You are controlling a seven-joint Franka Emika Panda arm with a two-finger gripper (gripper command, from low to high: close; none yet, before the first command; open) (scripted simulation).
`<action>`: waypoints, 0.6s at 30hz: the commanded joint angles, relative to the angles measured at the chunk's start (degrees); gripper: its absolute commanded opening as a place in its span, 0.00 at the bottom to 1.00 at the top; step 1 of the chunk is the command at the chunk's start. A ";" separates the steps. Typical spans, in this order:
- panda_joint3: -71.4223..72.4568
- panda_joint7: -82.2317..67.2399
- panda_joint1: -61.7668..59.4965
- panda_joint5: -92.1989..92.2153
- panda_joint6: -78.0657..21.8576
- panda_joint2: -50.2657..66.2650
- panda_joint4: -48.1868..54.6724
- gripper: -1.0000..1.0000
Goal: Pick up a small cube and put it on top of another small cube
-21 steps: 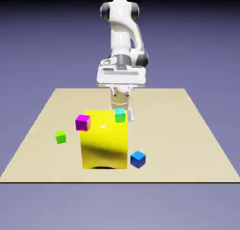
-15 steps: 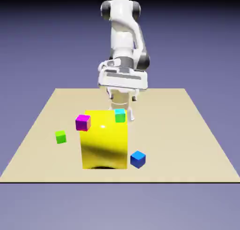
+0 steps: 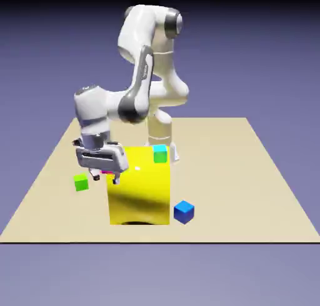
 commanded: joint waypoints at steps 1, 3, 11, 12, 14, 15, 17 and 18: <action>-2.07 -0.69 -2.12 0.53 0.26 1.69 -1.25 0.50; -3.32 -2.52 -6.19 -0.74 2.97 2.09 -5.13 0.50; 0.49 1.80 -22.58 -10.81 6.65 0.39 -13.18 0.50; 1.68 3.69 -24.45 -12.31 6.02 0.08 -13.09 0.50; 3.54 2.07 -25.77 -10.08 7.64 2.16 -12.84 0.50; 5.40 0.46 -27.09 -7.84 9.26 4.23 -12.59 0.50; 9.13 -2.78 -29.73 -3.37 12.50 8.38 -12.09 0.50; 11.00 -4.39 -31.05 -1.13 14.12 10.46 -11.84 0.50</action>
